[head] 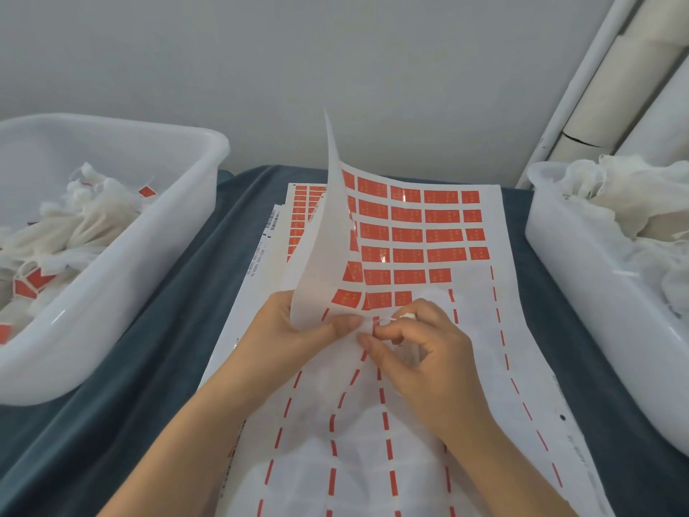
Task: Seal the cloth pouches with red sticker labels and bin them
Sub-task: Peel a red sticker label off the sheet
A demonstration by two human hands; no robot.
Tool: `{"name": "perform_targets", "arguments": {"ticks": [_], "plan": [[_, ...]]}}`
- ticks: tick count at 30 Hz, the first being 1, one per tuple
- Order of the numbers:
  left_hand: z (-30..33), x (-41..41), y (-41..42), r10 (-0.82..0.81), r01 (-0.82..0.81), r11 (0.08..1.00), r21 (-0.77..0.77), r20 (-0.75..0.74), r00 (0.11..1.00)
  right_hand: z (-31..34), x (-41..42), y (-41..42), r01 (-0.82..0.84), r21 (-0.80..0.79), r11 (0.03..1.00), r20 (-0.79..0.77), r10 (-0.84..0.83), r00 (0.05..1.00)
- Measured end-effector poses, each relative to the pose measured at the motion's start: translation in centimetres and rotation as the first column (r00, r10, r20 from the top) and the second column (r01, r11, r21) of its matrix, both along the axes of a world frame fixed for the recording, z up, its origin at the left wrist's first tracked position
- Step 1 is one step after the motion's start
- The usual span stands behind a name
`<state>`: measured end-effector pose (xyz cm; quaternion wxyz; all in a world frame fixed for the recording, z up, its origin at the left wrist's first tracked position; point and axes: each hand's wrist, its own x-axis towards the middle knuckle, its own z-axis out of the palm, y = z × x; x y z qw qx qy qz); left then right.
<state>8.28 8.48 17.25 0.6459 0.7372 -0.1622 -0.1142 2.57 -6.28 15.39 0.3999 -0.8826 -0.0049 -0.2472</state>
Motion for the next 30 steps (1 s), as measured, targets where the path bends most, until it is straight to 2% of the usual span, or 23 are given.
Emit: {"name": "perform_targets", "arguments": {"ticks": [6,16,21,30], "plan": [[0.07,0.01,-0.11,-0.026,0.025,1.0,0.009,0.044,0.999,-0.06,0.16,-0.24,-0.032,0.043,0.999,-0.005,0.032,0.999],[0.19,0.14,0.15,0.016,-0.017,1.0,0.016,0.024,1.0,-0.16,0.12,-0.41,-0.051,0.104,0.993,-0.033,0.054,0.998],[0.19,-0.06,-0.03,0.009,-0.009,1.0,0.002,0.047,0.999,-0.03,0.03,-0.25,-0.024,0.036,0.999,-0.008,0.024,1.0],[0.43,-0.32,0.01,-0.019,0.004,0.997,0.073,0.194,0.981,-0.21,0.13,-0.29,-0.018,-0.006,1.0,0.027,0.018,0.999]]}}
